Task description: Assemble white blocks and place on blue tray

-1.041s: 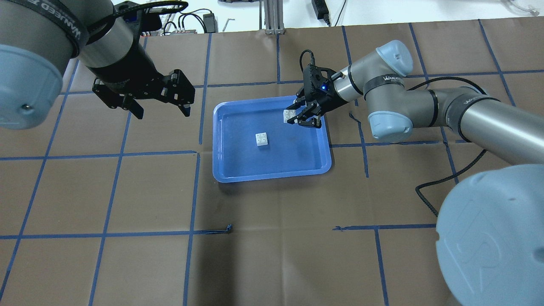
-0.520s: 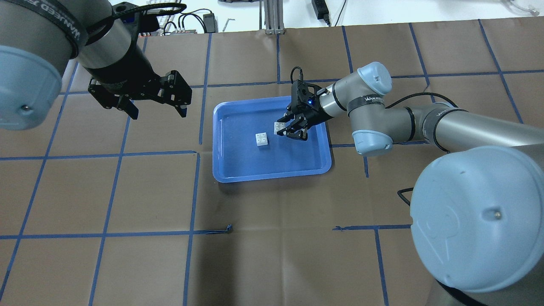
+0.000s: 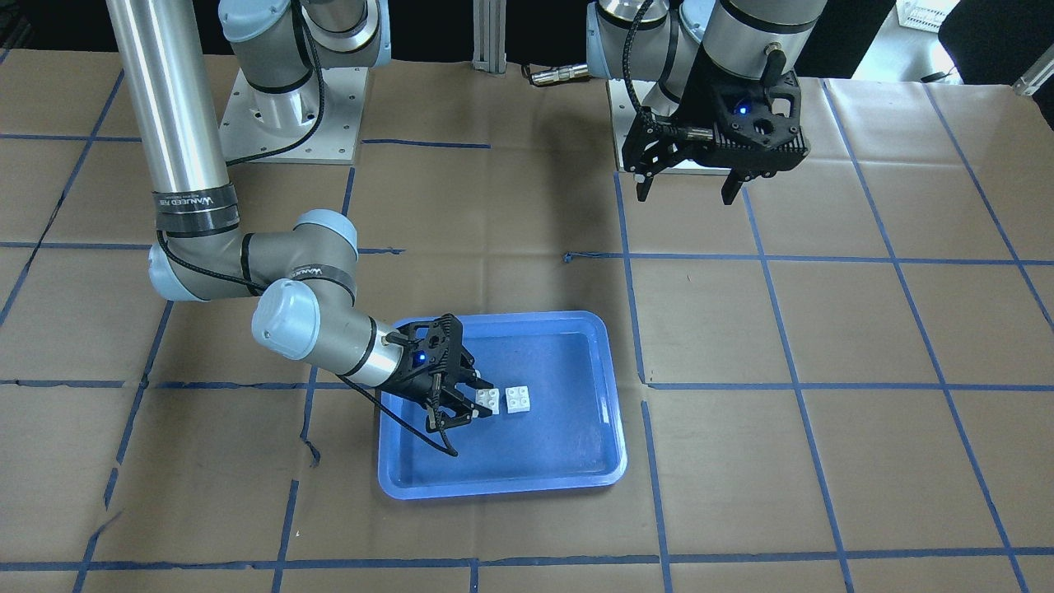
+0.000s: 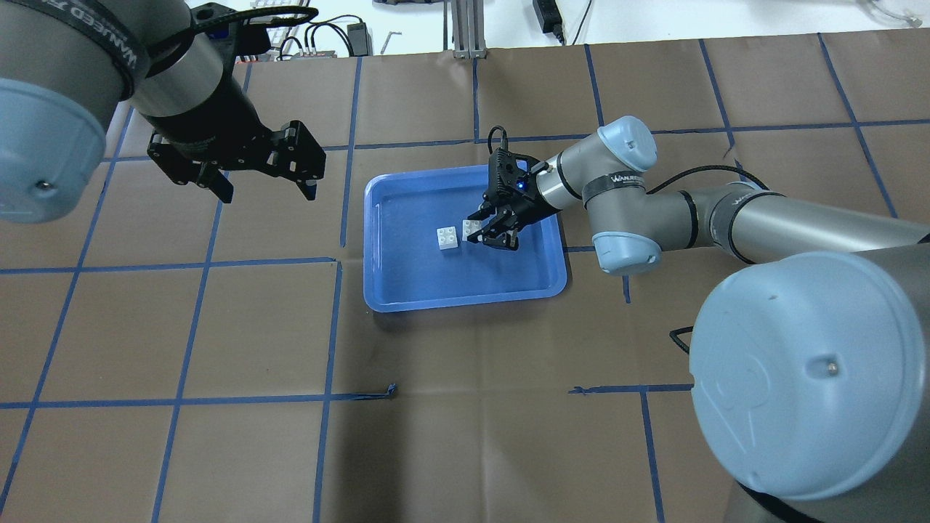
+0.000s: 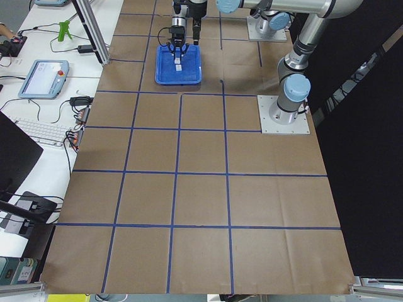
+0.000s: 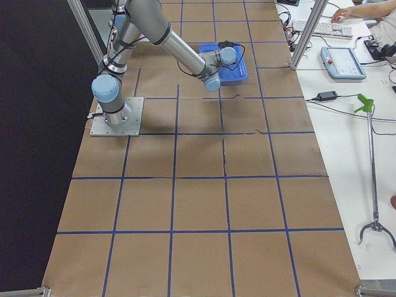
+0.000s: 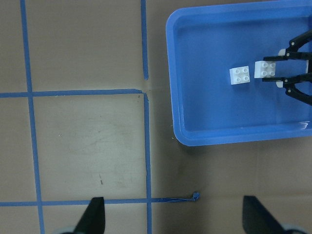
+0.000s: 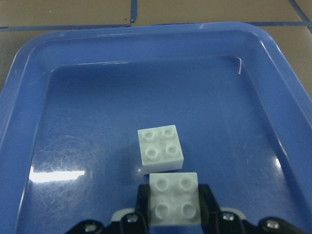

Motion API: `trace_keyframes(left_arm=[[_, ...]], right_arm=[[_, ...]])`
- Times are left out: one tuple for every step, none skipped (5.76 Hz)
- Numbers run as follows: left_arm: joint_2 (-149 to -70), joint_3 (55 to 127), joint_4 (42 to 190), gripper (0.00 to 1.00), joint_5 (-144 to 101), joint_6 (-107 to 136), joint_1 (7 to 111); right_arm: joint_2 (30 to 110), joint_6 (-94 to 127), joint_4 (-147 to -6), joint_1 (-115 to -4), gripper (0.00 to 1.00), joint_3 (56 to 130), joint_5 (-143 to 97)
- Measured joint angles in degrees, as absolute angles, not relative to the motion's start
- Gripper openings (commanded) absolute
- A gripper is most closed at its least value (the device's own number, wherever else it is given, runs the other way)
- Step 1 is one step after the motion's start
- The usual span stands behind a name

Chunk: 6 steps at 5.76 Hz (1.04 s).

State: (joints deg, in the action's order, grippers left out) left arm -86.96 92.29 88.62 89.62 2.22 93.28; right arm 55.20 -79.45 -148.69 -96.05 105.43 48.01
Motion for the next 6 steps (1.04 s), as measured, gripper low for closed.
trace_keyframes(left_arm=[[-86.7, 92.4, 88.7, 0.93, 89.6, 2.3, 93.3], [-86.6, 92.4, 88.7, 0.93, 89.6, 2.5, 93.3], [-86.4, 92.5, 88.7, 0.84, 89.6, 2.8, 93.3], [-86.3, 92.5, 88.7, 0.83, 89.6, 2.9, 93.3], [-86.2, 92.5, 88.7, 0.82, 89.6, 3.0, 93.3], [-86.1, 92.7, 88.7, 0.64, 89.5, 3.0, 93.3]], right_arm=[[55.1, -78.6, -148.8, -96.4, 0.25, 105.3, 48.7], [55.1, -77.2, -148.8, -96.6, 0.25, 105.2, 49.4], [55.1, -76.1, -148.9, -96.6, 0.25, 105.1, 49.8], [55.1, -74.8, -149.2, -96.7, 0.25, 105.0, 50.0], [55.1, -73.8, -149.5, -96.9, 0.25, 104.9, 50.1], [55.0, -73.5, -149.7, -97.2, 0.25, 104.8, 50.1]])
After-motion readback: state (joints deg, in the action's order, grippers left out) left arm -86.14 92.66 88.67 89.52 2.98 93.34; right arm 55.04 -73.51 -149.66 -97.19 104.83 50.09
